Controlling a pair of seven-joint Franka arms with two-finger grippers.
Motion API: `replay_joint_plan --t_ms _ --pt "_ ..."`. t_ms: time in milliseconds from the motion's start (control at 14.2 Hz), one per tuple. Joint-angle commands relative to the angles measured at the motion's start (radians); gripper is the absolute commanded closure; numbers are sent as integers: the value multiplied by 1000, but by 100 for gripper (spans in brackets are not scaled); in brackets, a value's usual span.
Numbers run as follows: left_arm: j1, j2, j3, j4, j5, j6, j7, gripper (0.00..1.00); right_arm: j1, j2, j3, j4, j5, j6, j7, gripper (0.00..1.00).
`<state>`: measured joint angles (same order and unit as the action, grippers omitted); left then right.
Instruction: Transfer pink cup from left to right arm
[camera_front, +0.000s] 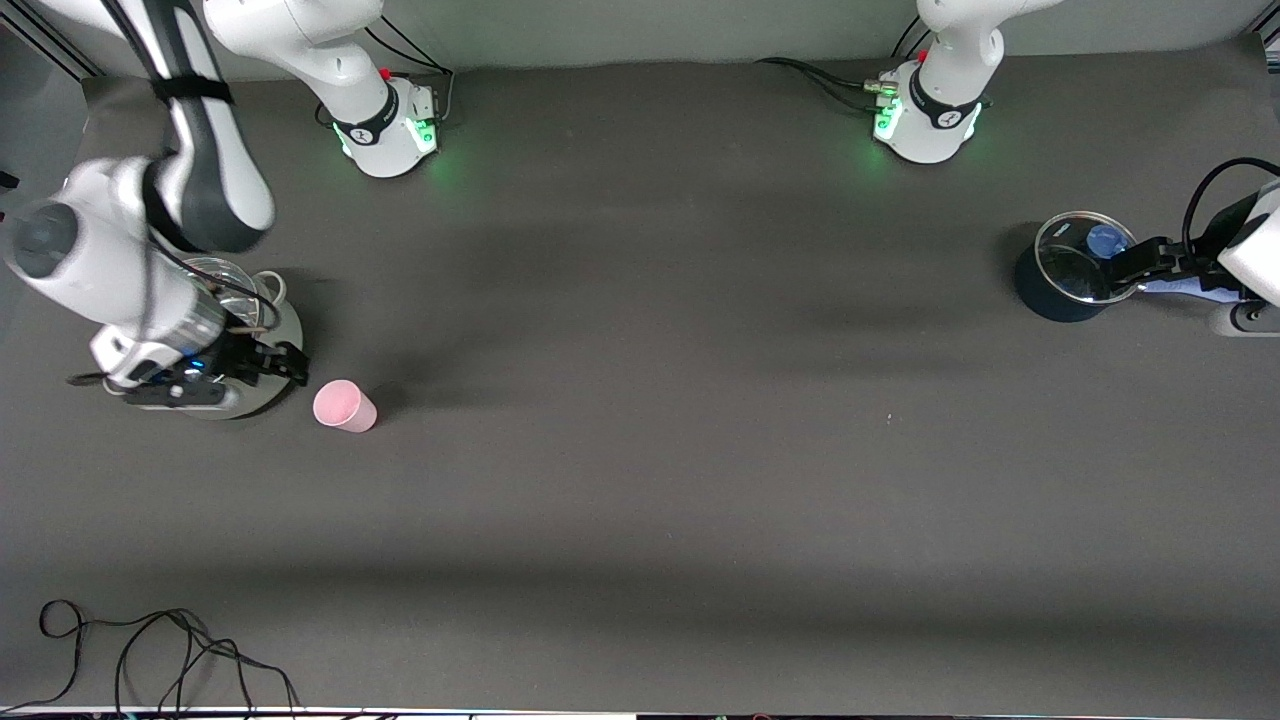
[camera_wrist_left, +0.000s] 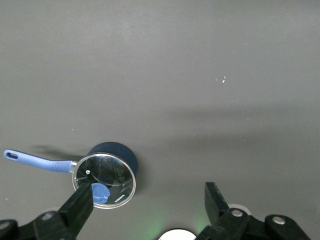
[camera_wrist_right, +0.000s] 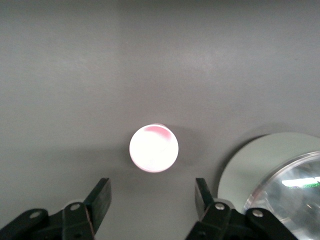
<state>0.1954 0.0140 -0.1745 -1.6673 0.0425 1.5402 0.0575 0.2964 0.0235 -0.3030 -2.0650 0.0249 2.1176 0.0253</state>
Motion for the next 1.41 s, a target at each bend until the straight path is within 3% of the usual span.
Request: replay_joint_plan --t_ms 0,282,423,493,634,1057,1339 --pt "-166 10 131 14 -13 1 4 1 3 4 -13 197 -14 -227 -1 24" --pt "-180 17 128 20 -35 21 4 1 4 -4 -38 418 -16 -477 -10 11" --pt "-179 24 128 35 -47 20 2 1 6 -4 -79 501 -16 -559 -11 1" --pt "-177 33 128 47 -56 20 2 1 4 -2 -88 522 -16 -573 -15 1" --pt "-182 50 130 73 -58 18 -13 1 6 2 -123 525 -13 -571 -15 1" --pt "-254 67 187 78 -64 29 -44 1 12 6 -119 519 -14 -573 -15 1" --pt "-243 66 187 77 -64 28 -34 1 9 4 -119 519 -13 -574 -15 1"
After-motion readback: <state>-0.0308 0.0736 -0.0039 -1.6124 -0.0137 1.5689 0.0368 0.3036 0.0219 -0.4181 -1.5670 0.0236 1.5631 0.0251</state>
